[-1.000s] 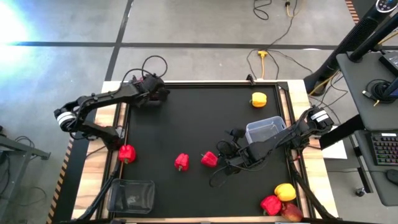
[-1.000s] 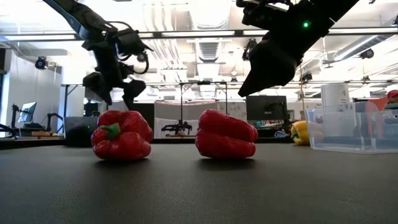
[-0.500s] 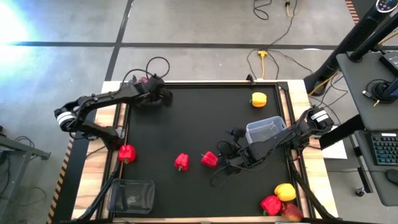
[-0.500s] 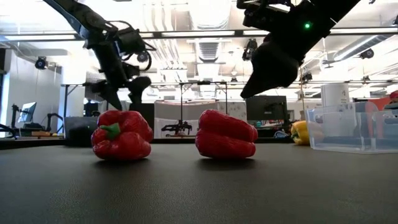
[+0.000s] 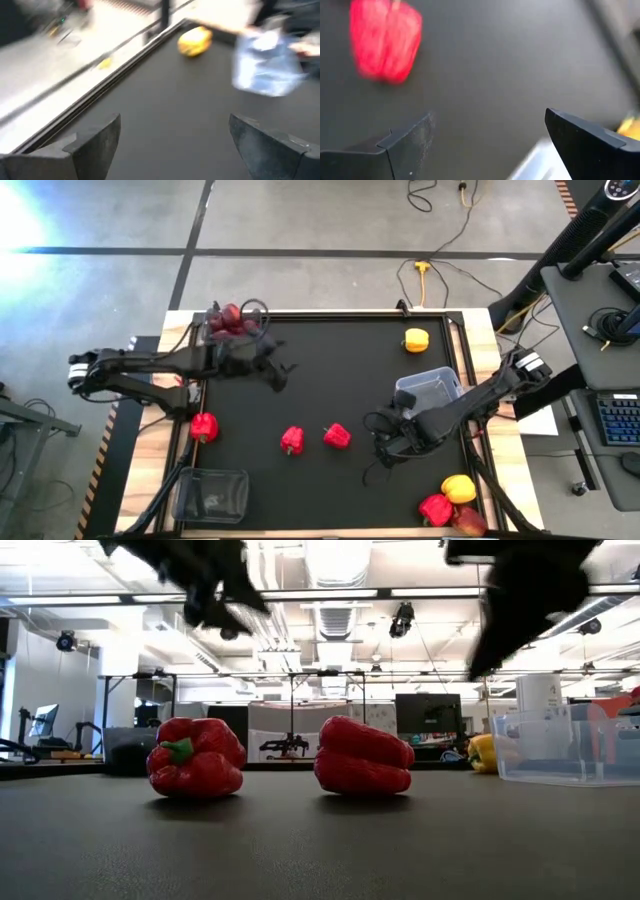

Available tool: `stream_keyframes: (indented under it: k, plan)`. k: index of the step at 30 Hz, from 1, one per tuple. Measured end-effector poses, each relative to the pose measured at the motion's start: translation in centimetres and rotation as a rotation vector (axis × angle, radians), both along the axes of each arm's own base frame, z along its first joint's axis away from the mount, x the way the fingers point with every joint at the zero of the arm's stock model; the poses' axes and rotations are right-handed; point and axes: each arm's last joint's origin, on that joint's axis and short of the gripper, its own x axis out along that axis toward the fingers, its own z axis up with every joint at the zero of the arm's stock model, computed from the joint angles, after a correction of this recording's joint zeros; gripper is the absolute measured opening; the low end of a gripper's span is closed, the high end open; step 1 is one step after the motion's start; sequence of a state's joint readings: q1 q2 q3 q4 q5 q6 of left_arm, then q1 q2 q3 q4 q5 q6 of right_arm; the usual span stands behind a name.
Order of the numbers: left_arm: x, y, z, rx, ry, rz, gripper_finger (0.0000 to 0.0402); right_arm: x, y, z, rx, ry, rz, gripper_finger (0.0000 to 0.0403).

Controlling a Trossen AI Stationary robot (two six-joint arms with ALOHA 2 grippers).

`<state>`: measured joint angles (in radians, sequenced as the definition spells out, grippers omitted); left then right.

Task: Sort produce into baskets
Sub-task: Put the red apple into the top black bin

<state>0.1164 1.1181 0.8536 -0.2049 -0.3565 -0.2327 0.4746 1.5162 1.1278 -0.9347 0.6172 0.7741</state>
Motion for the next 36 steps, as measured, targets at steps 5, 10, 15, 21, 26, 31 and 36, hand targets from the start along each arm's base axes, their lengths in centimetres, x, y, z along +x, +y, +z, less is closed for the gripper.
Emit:
stream_keyframes:
  k: [5,10,15,21,26,31,36]
  plan:
    - [1.8,-4.5,0.2,0.072,-0.104,-0.219,0.0354,-2.0,1.4,0.7,0.324,0.378,-0.140,0.0368]
    - [4.0,-8.7,-0.8,0.138,-0.169,-0.387,0.0354,-3.0,5.3,2.5,0.538,0.445,-0.241,0.0368]
    - [5.3,-12.4,-2.2,0.132,-0.229,-0.493,0.0354,-5.0,9.3,3.8,0.614,0.512,-0.291,0.0368]
    - [5.6,-14.9,-3.8,0.112,-0.208,-0.562,0.0354,-8.2,13.7,1.8,0.695,0.778,-0.416,0.0368]
    - [5.5,-15.4,-3.8,0.078,-0.224,-0.559,0.0354,-8.7,15.9,-0.3,0.722,0.909,-0.464,0.0368]
    - [5.2,-16.2,-3.9,0.056,-0.224,-0.581,0.0354,-9.0,17.7,-2.2,0.733,0.924,-0.432,0.0368]
    - [4.9,-16.9,-3.9,0.053,-0.221,-0.606,0.0354,-9.0,18.2,-3.5,0.710,0.948,-0.401,0.0368]
